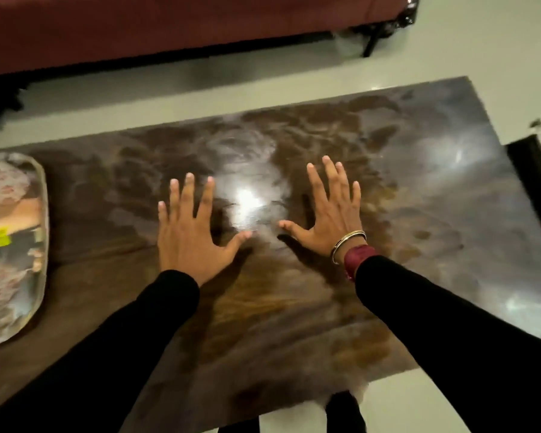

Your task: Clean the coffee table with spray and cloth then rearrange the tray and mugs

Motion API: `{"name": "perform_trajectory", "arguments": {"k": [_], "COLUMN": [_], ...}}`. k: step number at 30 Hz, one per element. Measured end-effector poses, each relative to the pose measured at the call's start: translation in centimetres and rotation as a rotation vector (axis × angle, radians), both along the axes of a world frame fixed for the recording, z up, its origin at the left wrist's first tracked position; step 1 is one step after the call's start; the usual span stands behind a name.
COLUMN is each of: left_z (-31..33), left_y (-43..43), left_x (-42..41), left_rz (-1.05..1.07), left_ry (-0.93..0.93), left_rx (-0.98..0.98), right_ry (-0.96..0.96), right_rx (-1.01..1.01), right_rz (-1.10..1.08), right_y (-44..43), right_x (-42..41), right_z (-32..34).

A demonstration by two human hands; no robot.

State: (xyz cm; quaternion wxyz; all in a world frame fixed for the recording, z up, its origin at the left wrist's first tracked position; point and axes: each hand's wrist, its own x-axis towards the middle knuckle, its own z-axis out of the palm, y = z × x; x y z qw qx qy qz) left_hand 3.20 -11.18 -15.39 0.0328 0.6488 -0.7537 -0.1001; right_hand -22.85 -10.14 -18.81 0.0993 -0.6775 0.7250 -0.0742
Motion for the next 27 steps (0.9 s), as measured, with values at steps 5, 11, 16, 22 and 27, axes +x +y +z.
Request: {"name": "perform_trajectory", "arguments": {"k": [5, 11, 16, 22, 27], "left_z": [0.5, 0.2, 0.0, -1.8, -2.6], "left_y": [0.7, 3.6, 4.9, 3.9, 2.3], "left_x": [-14.2, -30.5, -42.2, -53.0, -60.7], "left_rz": [-0.129, -0.153, -0.249, -0.37, -0.486], "left_ry": [-0.002, 0.076, 0.115, 0.13, 0.18], "left_rx": [-0.015, 0.013, 0.014, 0.052, 0.075], "right_ry": [0.021, 0.028, 0.03, 0.035, 0.032], "right_rx": [0.004, 0.013, -0.007, -0.001, -0.006], "right_rz": [-0.143, -0.256, -0.339, -0.464, -0.556], "right_y": [4.8, 9.2, 12.0, 13.6, 12.3], "right_x": [-14.3, -29.2, -40.0, -49.8, -55.7], "right_z": [0.5, 1.3, 1.5, -0.3, -1.6]}}
